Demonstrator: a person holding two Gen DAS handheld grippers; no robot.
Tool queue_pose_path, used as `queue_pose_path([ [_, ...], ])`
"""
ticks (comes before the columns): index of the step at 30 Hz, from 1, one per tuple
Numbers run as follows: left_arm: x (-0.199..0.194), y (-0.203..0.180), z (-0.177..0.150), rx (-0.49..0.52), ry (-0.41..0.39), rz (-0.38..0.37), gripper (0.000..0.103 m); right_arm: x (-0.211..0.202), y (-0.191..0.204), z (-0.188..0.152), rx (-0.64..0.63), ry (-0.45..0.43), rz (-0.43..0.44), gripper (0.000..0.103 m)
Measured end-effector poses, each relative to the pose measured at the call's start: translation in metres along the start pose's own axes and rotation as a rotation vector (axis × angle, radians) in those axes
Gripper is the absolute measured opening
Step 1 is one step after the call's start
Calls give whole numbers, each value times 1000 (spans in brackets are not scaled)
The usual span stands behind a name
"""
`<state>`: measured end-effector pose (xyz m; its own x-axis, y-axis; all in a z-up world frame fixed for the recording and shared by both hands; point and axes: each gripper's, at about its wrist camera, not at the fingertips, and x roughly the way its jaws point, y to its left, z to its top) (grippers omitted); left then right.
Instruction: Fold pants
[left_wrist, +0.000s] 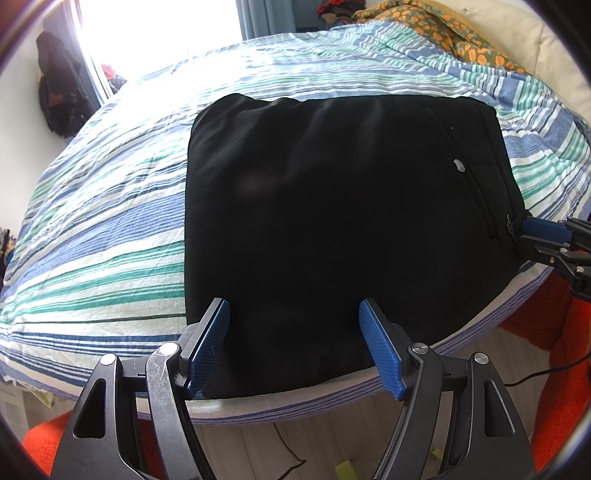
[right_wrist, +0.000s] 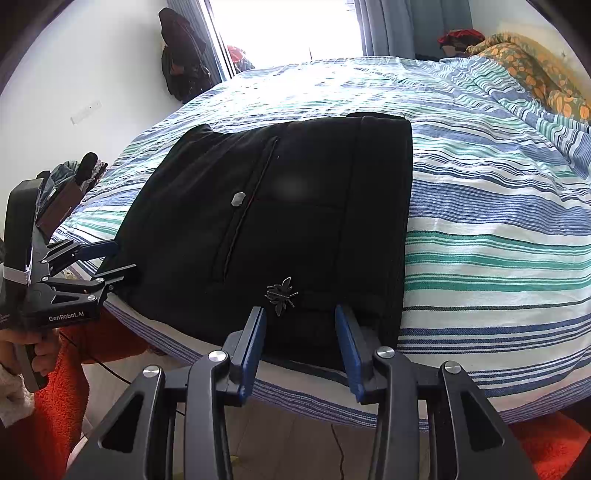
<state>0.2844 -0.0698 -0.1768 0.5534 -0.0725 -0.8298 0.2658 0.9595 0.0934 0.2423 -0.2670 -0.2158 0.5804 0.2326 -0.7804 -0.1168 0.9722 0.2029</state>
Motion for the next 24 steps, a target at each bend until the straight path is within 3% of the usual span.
queue_pose_path([
  [6, 1, 6, -2, -47, 2, -9, 88, 0, -1, 0, 0, -3, -1, 40],
  [10, -8, 19, 0, -104, 0, -63, 90, -8, -1, 2, 1, -33, 17, 44],
  [12, -14, 27, 1, -126, -18, -73, 91, -22, 0, 3, 5, -84, 82, 70],
  [13, -16, 32, 2, -142, -30, -76, 92, -28, 0, 3, 9, -110, 100, 77],
  [15, -20, 43, 2, -191, -53, -81, 95, -40, 1, 3, 11, -165, 74, 99],
  [20, -22, 70, 0, -321, -71, -118, 96, -50, -6, 0, 32, -200, 61, 99],
  [24, -21, 72, -2, -320, -58, -85, 96, -45, -15, 0, 78, -178, 43, 99],
])
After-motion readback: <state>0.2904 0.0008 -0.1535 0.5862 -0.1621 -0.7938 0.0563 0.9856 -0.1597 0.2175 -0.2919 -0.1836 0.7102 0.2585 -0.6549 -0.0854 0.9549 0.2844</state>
